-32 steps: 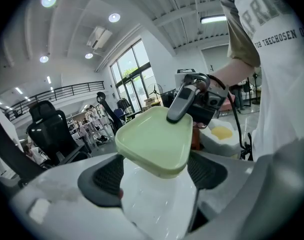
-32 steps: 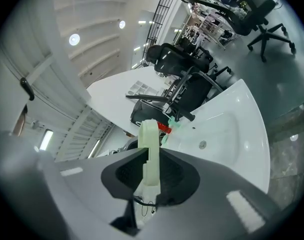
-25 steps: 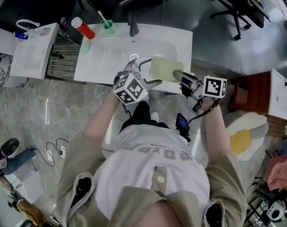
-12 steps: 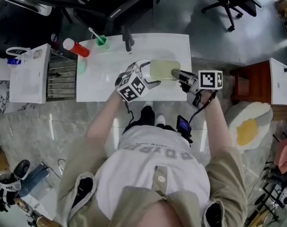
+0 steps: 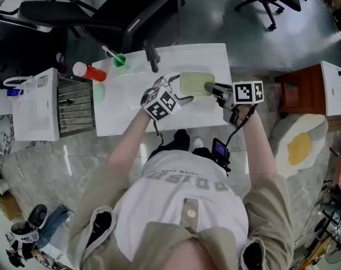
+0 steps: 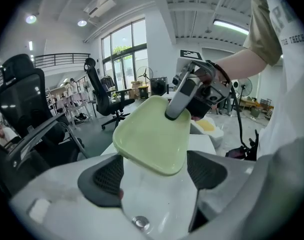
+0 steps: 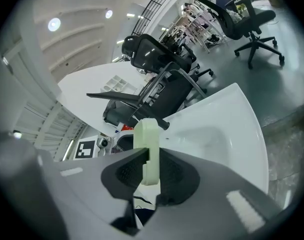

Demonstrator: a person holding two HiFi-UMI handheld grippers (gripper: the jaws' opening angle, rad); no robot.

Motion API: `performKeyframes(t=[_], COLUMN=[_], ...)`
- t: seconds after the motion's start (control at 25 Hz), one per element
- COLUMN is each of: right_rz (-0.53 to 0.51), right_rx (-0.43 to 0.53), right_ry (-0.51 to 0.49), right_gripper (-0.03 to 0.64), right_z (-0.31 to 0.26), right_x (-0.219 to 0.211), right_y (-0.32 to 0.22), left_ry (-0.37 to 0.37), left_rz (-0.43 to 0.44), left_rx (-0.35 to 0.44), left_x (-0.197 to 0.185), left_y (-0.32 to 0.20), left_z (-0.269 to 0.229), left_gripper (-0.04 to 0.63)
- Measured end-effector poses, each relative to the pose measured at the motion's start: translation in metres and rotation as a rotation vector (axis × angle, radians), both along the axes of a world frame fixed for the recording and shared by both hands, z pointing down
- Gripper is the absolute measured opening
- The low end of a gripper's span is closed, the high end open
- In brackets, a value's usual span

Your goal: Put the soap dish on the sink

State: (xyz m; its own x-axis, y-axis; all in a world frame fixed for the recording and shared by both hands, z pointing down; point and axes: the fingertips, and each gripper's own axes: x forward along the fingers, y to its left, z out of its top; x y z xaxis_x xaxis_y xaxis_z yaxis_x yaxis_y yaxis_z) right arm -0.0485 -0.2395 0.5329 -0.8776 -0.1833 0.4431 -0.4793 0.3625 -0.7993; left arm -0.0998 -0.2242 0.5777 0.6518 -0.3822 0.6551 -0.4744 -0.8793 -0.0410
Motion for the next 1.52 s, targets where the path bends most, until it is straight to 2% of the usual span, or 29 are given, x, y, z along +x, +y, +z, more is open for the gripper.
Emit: performKeyframes(t=[0.48,0.92,1.36,1.52], right_rz=[-0.045,-0.096,-0.152,-0.14], right_rx=[0.028,0.015,-0.035,-0.059], right_ry=[0.074,0.036,-0.024,-0.027], right_gripper=[0.048,0.047,0.046,0.046], right_z=[0.028,0.05,0.082,0.093], right_x=[-0.009,-0.002,-0.003,-0.004], right_y=[-0.025,-0.054,-0.085,-0.095], left_ry=[-0.041,-0.107,-0.14,-0.187], left_rz=[-0.032,-0.095,-0.162,-0.163], left_rx=[-0.09,-0.129,-0.178,-0.202], left_x=[-0.009,0.0,-0.001,-0.002], left_y=[-0.022,-0.052,-0.084,-0.092], left_z=[0.034,0.052,0.078,0.091], left_gripper=[0.414,0.414,0.414,0.414])
